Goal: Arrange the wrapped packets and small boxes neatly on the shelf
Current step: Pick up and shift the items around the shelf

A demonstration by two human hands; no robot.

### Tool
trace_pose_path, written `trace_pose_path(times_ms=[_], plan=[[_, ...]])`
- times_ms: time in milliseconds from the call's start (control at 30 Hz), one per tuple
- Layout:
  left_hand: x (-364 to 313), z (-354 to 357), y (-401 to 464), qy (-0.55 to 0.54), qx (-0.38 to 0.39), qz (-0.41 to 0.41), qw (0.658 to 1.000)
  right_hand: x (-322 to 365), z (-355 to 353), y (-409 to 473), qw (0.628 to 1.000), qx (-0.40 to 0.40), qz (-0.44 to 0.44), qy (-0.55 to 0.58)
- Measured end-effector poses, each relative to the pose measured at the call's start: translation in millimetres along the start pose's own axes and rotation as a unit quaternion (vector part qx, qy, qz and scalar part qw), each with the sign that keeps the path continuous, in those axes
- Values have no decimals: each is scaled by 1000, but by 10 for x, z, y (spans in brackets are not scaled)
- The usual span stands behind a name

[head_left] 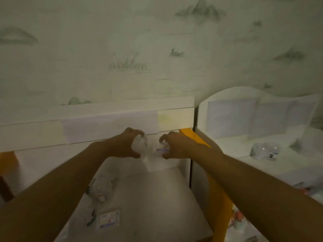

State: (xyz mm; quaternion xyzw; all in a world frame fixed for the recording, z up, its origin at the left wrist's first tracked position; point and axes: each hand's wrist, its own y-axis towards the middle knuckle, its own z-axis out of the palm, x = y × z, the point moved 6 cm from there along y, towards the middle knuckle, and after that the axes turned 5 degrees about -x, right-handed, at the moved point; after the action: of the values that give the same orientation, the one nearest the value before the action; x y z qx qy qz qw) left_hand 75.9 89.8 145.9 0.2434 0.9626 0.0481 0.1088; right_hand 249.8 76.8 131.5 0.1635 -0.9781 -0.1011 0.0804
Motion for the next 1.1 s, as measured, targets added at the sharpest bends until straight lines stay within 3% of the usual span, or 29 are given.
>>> trace_pose_path(times_ms=[333,567,800,1100], plan=[[-1310,-266,572,-47,-61,98,992,-1013,-836,-508,996,-66,44,-39],[-2472,71,1131,-58,-33,114,991,-2152,-1083,-1164,993,-65,98,-26],[-3355,736,1585,-38,15,106,994,-3276,-1002,-1791,987,-51,151,-24],[-3633,1327,1861,20,66,95,993,-3967,-330,-2057,987,10,156,31]])
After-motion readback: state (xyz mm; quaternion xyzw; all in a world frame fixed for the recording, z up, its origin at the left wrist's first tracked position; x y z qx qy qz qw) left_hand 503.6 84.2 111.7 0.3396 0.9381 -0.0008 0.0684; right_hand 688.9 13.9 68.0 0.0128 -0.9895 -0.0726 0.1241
